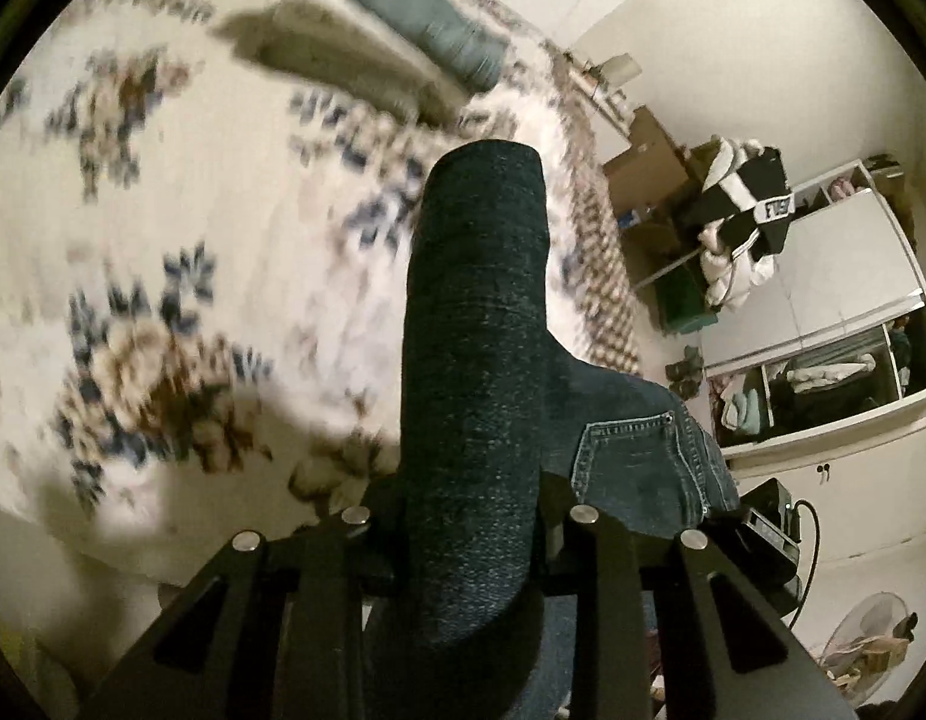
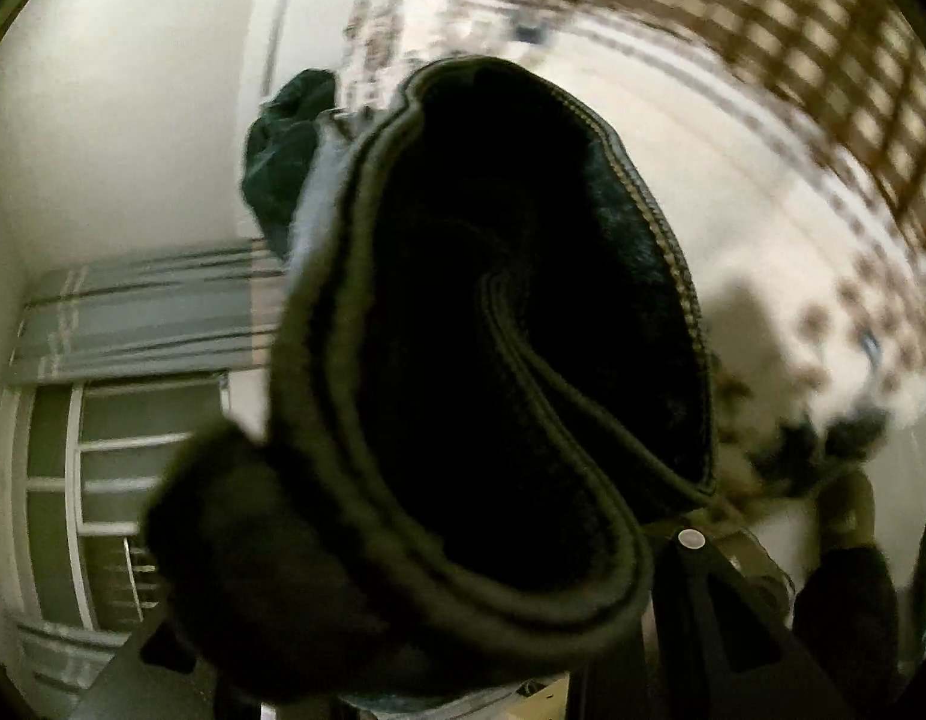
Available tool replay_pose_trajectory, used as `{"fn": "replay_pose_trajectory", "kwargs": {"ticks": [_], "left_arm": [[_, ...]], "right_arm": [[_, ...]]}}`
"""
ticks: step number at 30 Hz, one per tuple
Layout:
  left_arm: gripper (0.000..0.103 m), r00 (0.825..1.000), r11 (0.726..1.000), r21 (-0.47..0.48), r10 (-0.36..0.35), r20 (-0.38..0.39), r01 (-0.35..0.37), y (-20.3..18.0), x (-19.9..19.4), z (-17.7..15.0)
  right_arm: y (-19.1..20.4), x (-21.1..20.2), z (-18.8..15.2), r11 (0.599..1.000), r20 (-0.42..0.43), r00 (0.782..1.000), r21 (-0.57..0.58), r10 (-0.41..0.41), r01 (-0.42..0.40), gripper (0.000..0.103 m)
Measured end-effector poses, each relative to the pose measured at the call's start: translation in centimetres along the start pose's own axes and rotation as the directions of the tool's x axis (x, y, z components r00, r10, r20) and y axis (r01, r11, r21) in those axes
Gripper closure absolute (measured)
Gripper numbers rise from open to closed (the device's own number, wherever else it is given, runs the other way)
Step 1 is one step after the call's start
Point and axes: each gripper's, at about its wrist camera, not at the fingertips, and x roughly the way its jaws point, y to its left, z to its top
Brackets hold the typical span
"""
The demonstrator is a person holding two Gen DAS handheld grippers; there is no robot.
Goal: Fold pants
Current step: 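Carry the folded jeans with both tools toward the stack of folded clothes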
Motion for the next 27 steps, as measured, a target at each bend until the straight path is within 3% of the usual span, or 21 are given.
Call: {"fn": "replay_pose_trajectory", "kwargs": {"ticks": [7, 11, 16, 22, 27], "left_arm": [[0.078, 0.994, 0.999, 0.036, -0.022, 0.106, 0.018, -2.8, -4.4, 9.7], [0.078, 0.990, 0.997, 0.074, -0.038, 0.136, 0.028, -3.0, -4.9, 17.6], [0.078, 0.989, 0.993, 0.116, -0.053, 0.141, 0.036, -1.0, -3.6, 29.8], [0.078, 0.990, 0.990, 0.134, -0.057, 0.127, 0.040, 3.3, 1.0, 41.9], [0.078, 0.995, 0.994, 0.104, -0.040, 0.096, 0.030, 8.2, 5.7, 47.9]], "right_arm": [[12.5, 3.2, 5.6, 0.992, 0.040, 0.997, -0.111, 0.062, -0.057, 0.070], [19.0, 7.9, 10.0, 0.986, 0.084, 0.992, -0.145, 0.091, -0.078, 0.070], [25.1, 14.9, 15.2, 0.985, 0.132, 0.984, -0.142, 0.121, -0.102, 0.070], [28.0, 25.9, 22.9, 0.986, 0.170, 0.975, -0.115, 0.143, -0.124, 0.070], [29.0, 34.3, 27.9, 0.988, 0.170, 0.977, -0.100, 0.132, -0.116, 0.070]]}}
